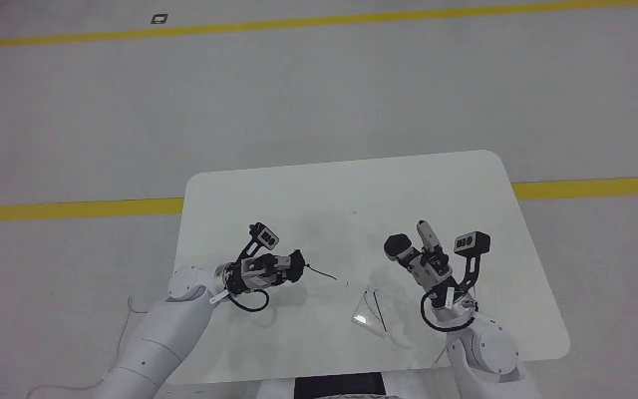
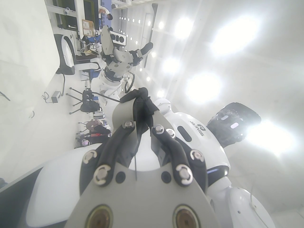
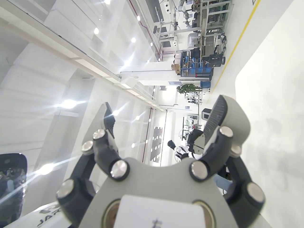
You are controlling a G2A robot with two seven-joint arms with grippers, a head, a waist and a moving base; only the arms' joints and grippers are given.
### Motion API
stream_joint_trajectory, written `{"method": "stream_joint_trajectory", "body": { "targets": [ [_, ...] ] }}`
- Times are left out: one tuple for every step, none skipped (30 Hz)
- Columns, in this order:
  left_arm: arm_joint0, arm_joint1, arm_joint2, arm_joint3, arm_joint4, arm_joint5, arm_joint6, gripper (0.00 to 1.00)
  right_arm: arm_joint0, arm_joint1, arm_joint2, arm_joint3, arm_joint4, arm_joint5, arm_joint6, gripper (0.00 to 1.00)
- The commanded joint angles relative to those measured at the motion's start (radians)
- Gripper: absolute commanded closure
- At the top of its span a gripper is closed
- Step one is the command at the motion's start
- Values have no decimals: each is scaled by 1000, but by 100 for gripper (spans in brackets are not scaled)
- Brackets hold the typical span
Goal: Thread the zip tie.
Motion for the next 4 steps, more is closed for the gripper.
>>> {"method": "stream_joint_trajectory", "body": {
  "targets": [
    [0, 0, 0, 0, 0, 0, 0, 100, 0, 0, 0, 0, 0, 0, 0, 0],
    [0, 0, 0, 0, 0, 0, 0, 100, 0, 0, 0, 0, 0, 0, 0, 0],
    [0, 0, 0, 0, 0, 0, 0, 100, 0, 0, 0, 0, 0, 0, 0, 0],
    [0, 0, 0, 0, 0, 0, 0, 100, 0, 0, 0, 0, 0, 0, 0, 0]
  ]
}}
